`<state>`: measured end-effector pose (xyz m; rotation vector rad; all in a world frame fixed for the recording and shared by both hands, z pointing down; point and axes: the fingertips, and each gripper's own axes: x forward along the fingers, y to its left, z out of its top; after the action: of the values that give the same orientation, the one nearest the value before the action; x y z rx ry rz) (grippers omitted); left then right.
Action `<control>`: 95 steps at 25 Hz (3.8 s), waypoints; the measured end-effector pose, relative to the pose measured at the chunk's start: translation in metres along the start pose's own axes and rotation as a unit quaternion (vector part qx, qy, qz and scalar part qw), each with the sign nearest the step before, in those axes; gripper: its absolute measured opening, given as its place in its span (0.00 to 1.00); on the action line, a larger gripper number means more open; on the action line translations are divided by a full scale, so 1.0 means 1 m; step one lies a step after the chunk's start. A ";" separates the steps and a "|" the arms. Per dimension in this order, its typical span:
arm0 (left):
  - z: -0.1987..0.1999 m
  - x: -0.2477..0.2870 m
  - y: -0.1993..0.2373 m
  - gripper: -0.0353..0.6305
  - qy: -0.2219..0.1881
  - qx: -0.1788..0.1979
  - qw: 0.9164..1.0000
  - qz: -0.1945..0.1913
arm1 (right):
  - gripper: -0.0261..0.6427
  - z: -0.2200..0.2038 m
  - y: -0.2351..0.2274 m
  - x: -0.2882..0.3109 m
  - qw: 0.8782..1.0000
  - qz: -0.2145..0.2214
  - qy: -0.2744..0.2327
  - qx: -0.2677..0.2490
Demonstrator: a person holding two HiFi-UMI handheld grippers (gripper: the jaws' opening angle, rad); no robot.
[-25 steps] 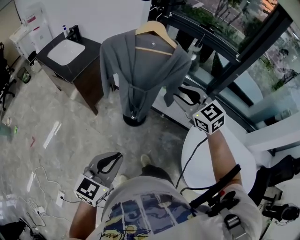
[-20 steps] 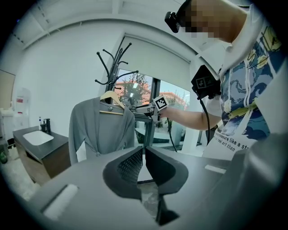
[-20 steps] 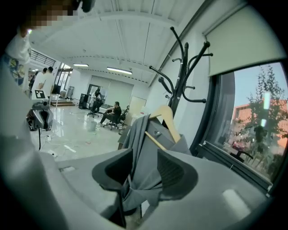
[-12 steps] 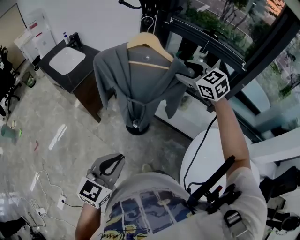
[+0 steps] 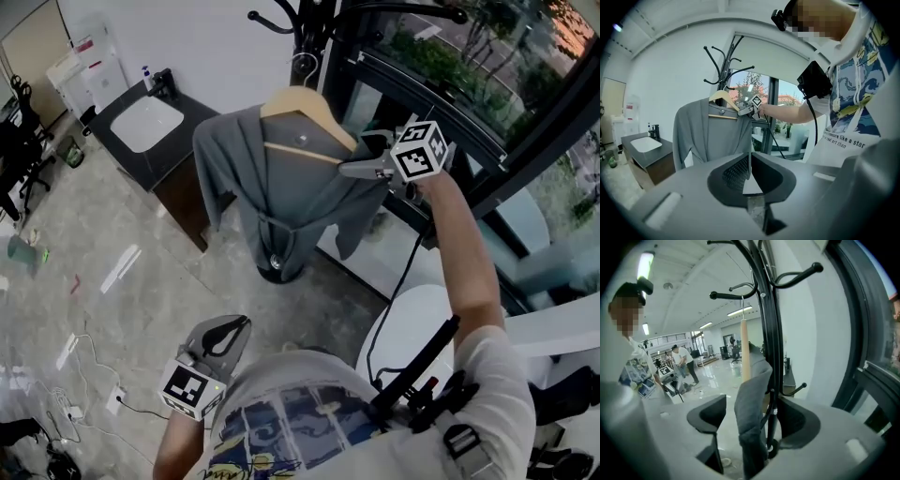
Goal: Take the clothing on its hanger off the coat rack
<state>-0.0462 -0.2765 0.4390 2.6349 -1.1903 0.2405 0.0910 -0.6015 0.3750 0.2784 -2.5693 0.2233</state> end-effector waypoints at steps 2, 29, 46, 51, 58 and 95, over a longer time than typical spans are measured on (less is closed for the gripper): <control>0.000 0.002 0.001 0.09 -0.002 -0.002 1.000 0.007 | 0.53 0.003 0.000 0.009 1.000 0.013 0.005 -0.004; -0.013 -0.045 0.009 0.07 -0.010 -0.001 1.000 0.030 | 0.05 0.023 0.024 0.008 0.995 -0.076 0.012 -0.058; -0.025 -0.101 -0.002 0.07 -0.012 -0.002 1.000 0.010 | 0.05 0.048 0.084 -0.045 0.990 -0.127 -0.009 -0.062; -0.035 -0.120 -0.005 0.07 -0.009 -0.003 1.000 -0.004 | 0.05 0.049 0.122 -0.046 0.988 -0.136 -0.009 -0.067; -0.035 -0.142 -0.016 0.07 -0.002 0.003 1.000 -0.029 | 0.05 0.038 0.185 -0.035 0.988 -0.132 0.000 -0.075; -0.071 -0.216 -0.045 0.07 0.002 0.015 0.996 -0.085 | 0.05 0.016 0.430 0.018 0.990 -0.080 -0.022 -0.117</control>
<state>-0.1577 -0.0733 0.4474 2.7400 -0.9622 0.2346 -0.0357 -0.1922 0.3273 0.4004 -2.5692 -0.1446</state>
